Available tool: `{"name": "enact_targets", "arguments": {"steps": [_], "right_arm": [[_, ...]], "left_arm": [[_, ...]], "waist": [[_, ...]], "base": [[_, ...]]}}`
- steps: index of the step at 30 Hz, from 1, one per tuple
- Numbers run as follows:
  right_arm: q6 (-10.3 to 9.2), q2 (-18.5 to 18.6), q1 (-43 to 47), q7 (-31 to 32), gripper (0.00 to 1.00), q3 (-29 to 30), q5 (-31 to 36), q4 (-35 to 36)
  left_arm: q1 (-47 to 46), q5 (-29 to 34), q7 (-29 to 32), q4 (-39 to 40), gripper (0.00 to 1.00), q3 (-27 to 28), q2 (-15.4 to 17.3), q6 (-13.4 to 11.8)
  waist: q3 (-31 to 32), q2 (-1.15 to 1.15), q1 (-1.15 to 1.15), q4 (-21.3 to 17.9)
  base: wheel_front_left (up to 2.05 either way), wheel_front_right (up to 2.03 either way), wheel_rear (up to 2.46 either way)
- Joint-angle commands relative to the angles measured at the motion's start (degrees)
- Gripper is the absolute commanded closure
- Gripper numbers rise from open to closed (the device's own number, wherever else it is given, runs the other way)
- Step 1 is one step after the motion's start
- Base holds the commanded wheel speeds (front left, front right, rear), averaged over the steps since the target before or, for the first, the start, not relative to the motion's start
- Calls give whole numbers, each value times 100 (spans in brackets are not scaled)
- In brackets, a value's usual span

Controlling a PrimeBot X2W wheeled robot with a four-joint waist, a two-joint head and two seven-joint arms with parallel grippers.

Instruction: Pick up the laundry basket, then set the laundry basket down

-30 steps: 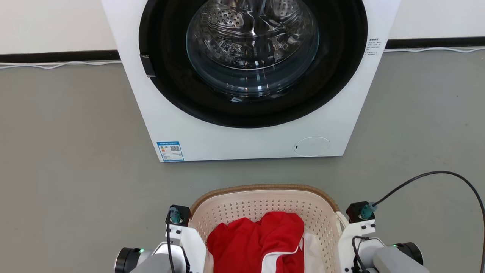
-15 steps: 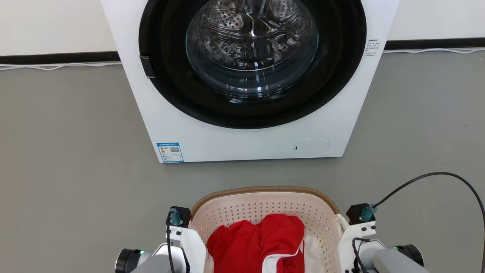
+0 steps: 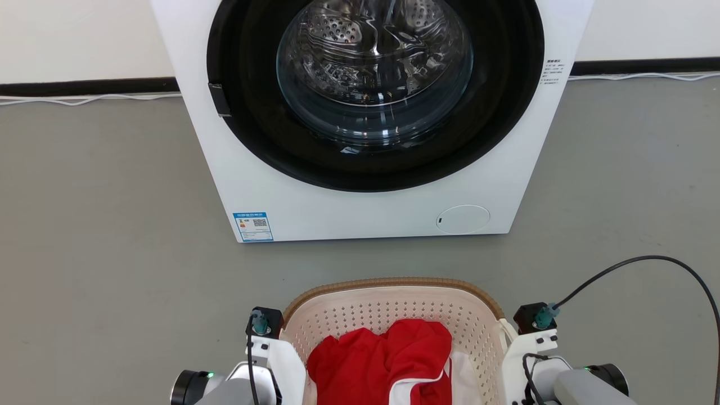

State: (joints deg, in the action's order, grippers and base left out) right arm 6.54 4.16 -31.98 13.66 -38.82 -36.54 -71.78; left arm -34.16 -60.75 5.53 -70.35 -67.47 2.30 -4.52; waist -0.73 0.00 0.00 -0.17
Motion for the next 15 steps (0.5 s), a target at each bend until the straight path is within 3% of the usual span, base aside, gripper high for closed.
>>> {"name": "enact_targets", "arguments": {"steps": [1, 15], "right_arm": [[95, -128, -155, -38, 100, -132, -8, 110], [95, -128, -187, -76, 100, -260, -128, 50]], "left_arm": [[-157, -22, -101, 53, 100, 39, 57, 31], [-181, -118, -133, 24, 100, -38, 57, 9]], "waist": [[-1, 0, 0, -1], [-7, 0, 0, 17]], "base": [[0, 0, 0], [0, 0, 0]]}}
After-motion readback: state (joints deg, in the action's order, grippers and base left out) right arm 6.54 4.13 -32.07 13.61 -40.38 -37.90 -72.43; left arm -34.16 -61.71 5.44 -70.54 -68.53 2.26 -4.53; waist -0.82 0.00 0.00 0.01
